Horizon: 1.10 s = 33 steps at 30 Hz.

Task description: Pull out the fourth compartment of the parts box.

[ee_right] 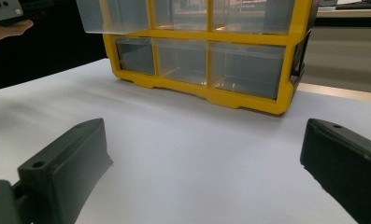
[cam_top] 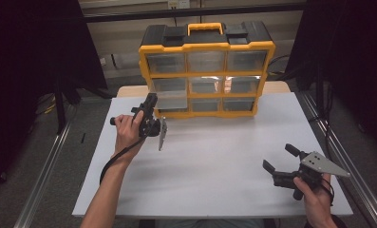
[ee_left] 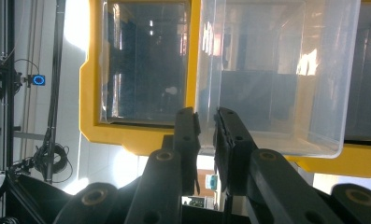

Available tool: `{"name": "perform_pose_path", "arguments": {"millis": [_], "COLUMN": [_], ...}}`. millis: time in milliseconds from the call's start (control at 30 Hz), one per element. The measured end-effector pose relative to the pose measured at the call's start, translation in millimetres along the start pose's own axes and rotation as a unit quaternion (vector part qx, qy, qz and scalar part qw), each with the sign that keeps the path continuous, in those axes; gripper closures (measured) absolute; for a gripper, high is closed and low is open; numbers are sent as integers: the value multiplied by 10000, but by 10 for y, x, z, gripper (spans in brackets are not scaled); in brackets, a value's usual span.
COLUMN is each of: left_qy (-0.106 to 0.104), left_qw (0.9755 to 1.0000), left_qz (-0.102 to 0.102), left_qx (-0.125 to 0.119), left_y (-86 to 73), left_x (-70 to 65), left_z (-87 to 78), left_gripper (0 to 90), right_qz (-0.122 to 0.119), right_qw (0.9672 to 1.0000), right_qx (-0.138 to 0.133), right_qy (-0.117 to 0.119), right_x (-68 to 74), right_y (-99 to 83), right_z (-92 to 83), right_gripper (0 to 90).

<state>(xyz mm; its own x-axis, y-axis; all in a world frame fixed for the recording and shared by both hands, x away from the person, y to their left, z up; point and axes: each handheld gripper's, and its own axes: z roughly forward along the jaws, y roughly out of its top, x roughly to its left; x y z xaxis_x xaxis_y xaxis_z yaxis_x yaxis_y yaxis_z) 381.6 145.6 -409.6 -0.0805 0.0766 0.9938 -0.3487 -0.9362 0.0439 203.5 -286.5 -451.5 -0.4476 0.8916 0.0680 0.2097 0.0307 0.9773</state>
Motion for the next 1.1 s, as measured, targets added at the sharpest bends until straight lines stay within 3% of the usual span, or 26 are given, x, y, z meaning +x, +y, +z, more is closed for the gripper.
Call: {"name": "perform_pose_path", "arguments": {"millis": [33, 67, 233, 300, 467, 700, 767, 800, 833, 1100], "left_qy": [-116, -118, -81, -94, -90, -95, -87, -46, -127, -197], "left_qw": [9997, 9996, 9999, 9998, 9999, 9997, 9997, 10000, 9998, 9997], "left_qz": [80, 96, 10, 125, 38, 112, 143, 83, 73, 81], "left_qx": [194, 220, 131, 140, 111, 190, 151, 17, 155, 141], "left_y": [15, 16, 8, 15, 13, 26, 27, 13, 22, 16], "left_x": [15, 15, 14, 29, 18, 37, 42, 28, 33, 29], "left_z": [-32, -41, -65, -80, -87, -127, -131, -114, -136, -168], "left_gripper": [797, 797, 797, 797, 798, 797, 797, 797, 797, 795], "right_qz": [3, 21, 13, 10, 2, -4, -3, -3, -3, 3], "right_qw": [10000, 10000, 10000, 10000, 10000, 10000, 10000, 10000, 10000, 10000], "right_qx": [0, 19, 21, 17, -6, -6, -6, -6, -6, 3], "right_qy": [-7, 9, 1, 0, -21, -4, -4, -4, -4, 8], "right_x": [-1, -2, 3, 3, -1, -1, -1, -2, -2, 9], "right_y": [0, 0, 1, 2, 1, 2, 2, 2, 2, 7], "right_z": [1, 0, 9, 9, 6, 2, 1, 3, 3, 7], "right_gripper": [9, 9, 9, 9, 9, 9, 9, 9, 9, 9]}}
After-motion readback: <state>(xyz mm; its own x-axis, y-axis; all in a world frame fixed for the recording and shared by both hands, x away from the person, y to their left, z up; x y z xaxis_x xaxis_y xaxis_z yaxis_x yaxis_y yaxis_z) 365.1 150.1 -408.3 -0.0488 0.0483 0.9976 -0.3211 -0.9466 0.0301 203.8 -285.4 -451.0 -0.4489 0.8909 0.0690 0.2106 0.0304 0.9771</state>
